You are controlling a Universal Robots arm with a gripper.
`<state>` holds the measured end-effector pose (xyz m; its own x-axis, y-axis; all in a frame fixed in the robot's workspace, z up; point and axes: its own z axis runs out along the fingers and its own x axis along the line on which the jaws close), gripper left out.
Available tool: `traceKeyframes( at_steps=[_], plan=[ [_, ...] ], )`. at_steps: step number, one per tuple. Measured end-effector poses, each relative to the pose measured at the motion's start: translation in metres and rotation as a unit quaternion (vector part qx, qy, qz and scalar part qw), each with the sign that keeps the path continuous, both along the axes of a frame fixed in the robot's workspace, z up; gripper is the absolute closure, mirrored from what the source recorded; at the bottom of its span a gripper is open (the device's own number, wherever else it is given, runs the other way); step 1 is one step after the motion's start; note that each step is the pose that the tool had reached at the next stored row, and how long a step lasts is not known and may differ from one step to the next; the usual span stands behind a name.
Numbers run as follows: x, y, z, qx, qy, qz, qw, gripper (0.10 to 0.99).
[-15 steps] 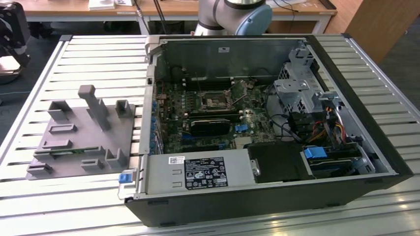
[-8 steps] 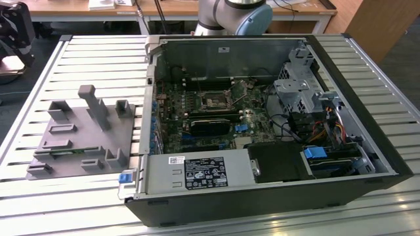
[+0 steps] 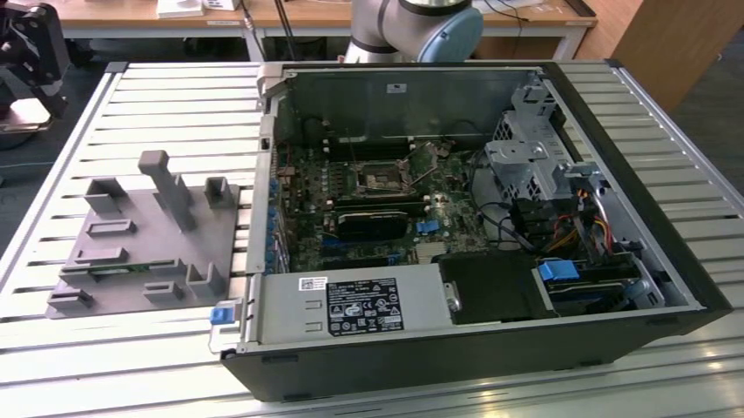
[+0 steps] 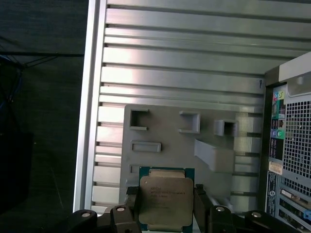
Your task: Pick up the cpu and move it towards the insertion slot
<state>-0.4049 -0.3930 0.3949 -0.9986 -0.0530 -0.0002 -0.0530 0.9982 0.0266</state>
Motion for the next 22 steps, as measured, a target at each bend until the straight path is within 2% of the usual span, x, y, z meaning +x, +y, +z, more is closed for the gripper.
traceKeyframes(
  at_steps=[22],
  plan=[
    [0.0142, 0.0000, 0.0001, 0.0000, 0.0002, 0.000, 1.0000, 0.545]
  ],
)
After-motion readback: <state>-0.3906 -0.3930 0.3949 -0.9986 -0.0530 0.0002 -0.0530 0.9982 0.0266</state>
